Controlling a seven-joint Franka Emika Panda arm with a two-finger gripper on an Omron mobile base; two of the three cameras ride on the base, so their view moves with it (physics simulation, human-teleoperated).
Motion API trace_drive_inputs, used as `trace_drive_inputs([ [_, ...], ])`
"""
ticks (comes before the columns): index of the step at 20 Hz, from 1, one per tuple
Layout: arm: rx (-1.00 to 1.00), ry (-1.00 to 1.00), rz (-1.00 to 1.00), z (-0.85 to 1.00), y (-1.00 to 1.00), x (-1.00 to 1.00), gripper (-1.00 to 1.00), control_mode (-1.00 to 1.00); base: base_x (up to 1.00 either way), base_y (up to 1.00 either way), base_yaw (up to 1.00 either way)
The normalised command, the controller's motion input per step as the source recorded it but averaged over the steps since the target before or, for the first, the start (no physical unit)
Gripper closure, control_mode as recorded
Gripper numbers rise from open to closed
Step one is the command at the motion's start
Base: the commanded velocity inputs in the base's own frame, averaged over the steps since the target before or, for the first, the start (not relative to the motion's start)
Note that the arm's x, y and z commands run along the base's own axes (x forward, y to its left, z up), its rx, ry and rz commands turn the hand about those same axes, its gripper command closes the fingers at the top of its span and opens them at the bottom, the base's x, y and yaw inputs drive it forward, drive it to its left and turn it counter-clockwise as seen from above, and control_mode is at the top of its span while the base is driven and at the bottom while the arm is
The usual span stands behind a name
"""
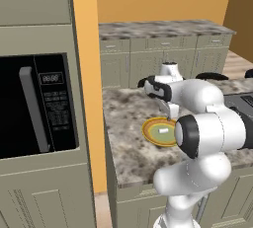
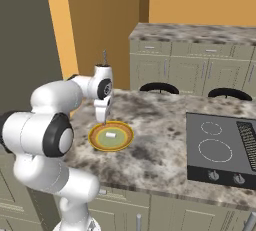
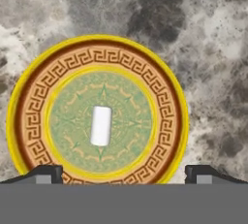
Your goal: Pick up the marshmallow and place it in the cup of hot chocolate on the dining counter.
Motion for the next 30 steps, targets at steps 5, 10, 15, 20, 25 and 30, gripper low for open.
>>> trace_drive_inputs([
  [5, 0.00, 0.04, 0.00, -0.35, 0.00, 0.06, -1.00, -1.00, 0.00, 0.00, 0.00],
  [10, 0.00, 0.02, 0.00, -0.32, 0.00, 0.00, -1.00, -1.00, 0.00, 0.00, 0.00],
  [15, 0.00, 0.02, 0.00, -0.41, -0.02, 0.02, -1.00, -1.00, 0.00, 0.00, 0.00],
  [20, 0.00, 0.02, 0.00, -0.34, -0.16, 0.18, -1.00, -1.00, 0.00, 0.00, 0.00],
  [25, 0.00, 0.03, 0.00, -0.27, -0.07, 0.30, -1.00, -1.00, 0.00, 0.00, 0.00],
  [30, 0.00, 0.00, 0.00, -0.29, 0.00, 0.14, -1.00, -1.00, 0.00, 0.00, 0.00],
])
